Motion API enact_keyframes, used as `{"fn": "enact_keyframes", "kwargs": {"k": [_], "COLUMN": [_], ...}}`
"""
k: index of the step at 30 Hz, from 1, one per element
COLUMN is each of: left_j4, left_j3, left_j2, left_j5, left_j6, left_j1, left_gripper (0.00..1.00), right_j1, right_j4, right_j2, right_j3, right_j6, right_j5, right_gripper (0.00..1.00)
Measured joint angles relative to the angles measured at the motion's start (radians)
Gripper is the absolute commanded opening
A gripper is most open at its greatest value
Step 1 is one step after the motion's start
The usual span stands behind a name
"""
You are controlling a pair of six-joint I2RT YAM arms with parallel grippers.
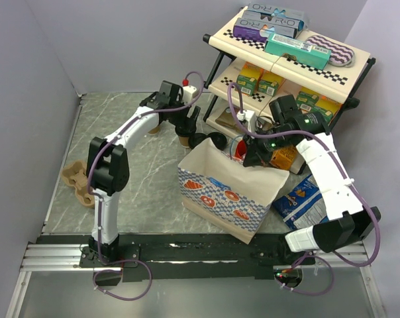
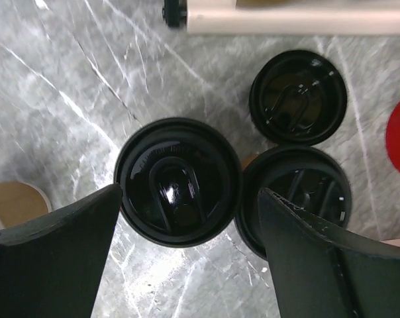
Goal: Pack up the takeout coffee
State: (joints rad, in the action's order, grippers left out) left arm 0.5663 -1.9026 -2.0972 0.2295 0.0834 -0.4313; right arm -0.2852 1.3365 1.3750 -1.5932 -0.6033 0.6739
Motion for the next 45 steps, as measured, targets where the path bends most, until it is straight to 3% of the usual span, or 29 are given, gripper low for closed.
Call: {"fn": "enact_keyframes", "kwargs": {"k": [21, 29, 45], "left_j4": [-0.001, 0.000, 0.018], "left_j3": [-0.038, -0.039, -0.047], "left_j2": [-0.066, -0.068, -0.077], "left_j5": [-0.018, -0.018, -0.026], "left_j6": [-0.051, -0.071, -0.100], "left_j1": [0.001, 0.001, 0.000], "left_gripper": [0.80, 0.84, 0.83], "right_j1": [0.000, 0.000, 0.000], "right_j4": [0.003, 0.003, 0.003], "right_j2": [0.076, 0.077, 0.079], "right_j3": [-0.043, -0.043, -0.043], "right_j6": [0.008, 0.008, 0.011], "right_j5": [0.024, 0.028, 0.035], "right_gripper": [0.00, 0.00, 0.00]}}
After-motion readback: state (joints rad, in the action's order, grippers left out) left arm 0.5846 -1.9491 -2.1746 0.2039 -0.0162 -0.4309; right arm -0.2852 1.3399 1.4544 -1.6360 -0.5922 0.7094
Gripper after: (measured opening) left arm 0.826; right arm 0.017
